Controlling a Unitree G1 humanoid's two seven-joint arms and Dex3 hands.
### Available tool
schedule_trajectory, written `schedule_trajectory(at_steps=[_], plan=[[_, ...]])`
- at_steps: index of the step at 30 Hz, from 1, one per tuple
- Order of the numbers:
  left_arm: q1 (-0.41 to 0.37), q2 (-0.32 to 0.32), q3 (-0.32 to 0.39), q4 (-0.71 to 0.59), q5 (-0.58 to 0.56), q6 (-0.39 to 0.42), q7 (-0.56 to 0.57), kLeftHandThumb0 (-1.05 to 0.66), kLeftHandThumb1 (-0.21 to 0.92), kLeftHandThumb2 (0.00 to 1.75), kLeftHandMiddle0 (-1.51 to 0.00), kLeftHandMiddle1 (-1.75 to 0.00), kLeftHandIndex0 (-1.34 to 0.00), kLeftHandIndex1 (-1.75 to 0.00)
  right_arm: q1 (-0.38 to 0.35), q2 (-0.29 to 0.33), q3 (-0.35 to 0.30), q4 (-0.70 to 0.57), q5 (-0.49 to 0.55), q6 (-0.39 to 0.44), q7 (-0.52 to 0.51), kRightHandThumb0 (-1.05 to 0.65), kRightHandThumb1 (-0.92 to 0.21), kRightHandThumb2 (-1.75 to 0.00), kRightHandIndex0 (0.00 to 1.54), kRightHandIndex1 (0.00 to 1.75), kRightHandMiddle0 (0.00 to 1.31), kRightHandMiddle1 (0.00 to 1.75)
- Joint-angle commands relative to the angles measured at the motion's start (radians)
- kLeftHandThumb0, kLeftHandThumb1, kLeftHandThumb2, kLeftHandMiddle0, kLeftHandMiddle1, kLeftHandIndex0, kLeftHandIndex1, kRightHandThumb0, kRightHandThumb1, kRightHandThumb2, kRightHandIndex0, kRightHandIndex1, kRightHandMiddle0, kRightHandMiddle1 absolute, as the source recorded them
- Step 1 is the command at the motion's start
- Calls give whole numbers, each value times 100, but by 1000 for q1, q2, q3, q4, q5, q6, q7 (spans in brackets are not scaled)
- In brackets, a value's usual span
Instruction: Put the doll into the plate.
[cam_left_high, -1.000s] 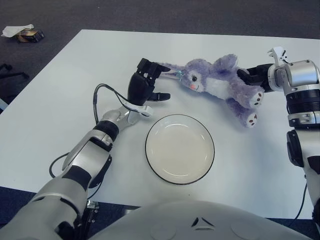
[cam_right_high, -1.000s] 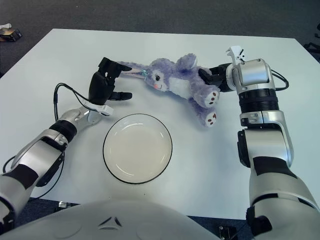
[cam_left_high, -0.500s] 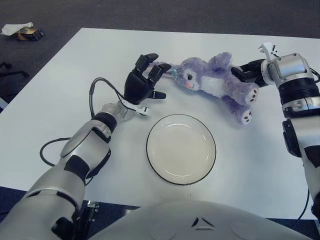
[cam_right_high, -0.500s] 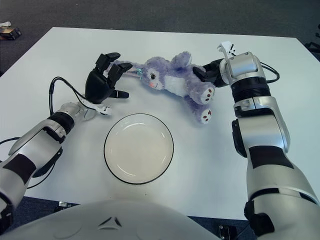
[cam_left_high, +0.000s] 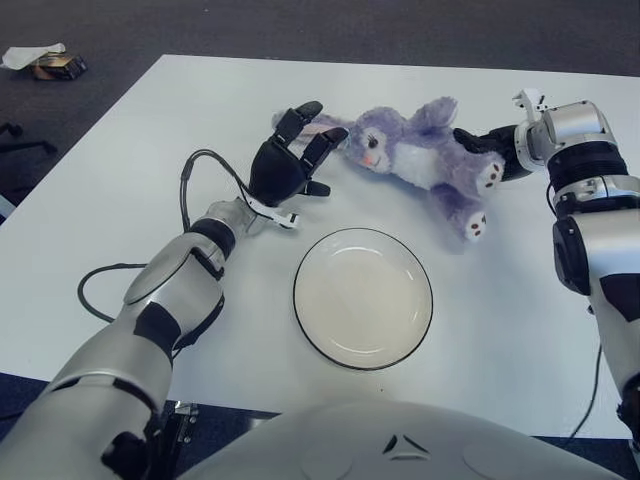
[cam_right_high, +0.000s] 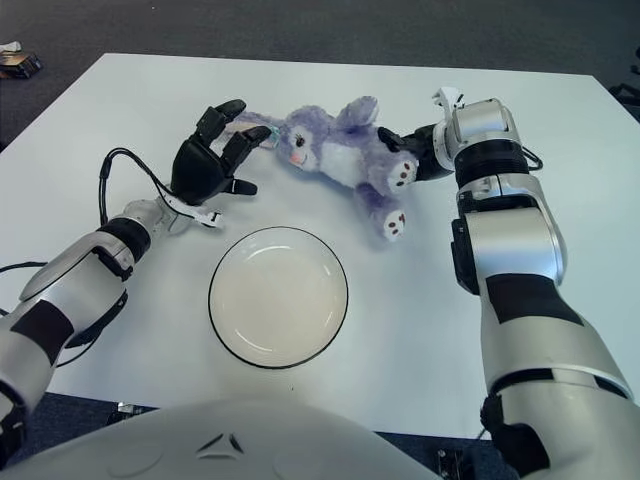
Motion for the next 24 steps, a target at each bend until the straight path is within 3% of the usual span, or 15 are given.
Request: schedule_trajectory(at_steps=[1, 3, 7, 8, 9, 12, 17, 24], plan=[[-5, -13, -12, 19, -3, 19, -8, -49, 62, 88, -5, -61, 0, -78, -16, 11, 35, 15, -22, -26, 50, 0, -80, -73, 19, 175, 17, 174], [-10, -18, -11, 24, -7, 23, -17, -50, 63, 86, -5, -58, 0, -76, -15, 9, 50, 12, -30, -38, 77, 0, -79, -74, 19, 175, 17, 174], [-20, -27, -11, 29, -16, 31, -33, -52, 64, 83, -4, -55, 0, -72, -15, 7, 57, 14, -33, -44, 115, 0, -56, -103, 34, 175, 32, 174], [-23, -29, -10, 30, -17, 33, -35, -54, 66, 81, -4, -53, 0, -71, -13, 6, 60, 13, -34, -50, 127, -14, -59, -98, 66, 175, 33, 174], [-26, -33, -10, 30, -18, 37, -38, -55, 67, 80, -4, -52, 0, -70, -10, 5, 65, 11, -36, -59, 141, -23, -61, -95, 88, 175, 34, 175], [-31, -41, -12, 31, -18, 46, -43, -58, 70, 76, -3, -49, 0, -66, -7, 3, 66, 17, -40, -78, 167, -34, -62, -92, 115, 175, 36, 175], [-40, -55, -17, 36, -15, 65, -49, -61, 74, 70, -3, -46, 0, -62, -5, 6, 75, 56, -54, -144, 208, -38, -62, -92, 125, 175, 38, 175], [-52, -78, -22, 42, -14, 90, -49, -64, 77, 65, -2, -40, 0, -52, -10, 8, 72, 102, -63, -198, 239, -41, -57, -99, 126, 175, 42, 175]])
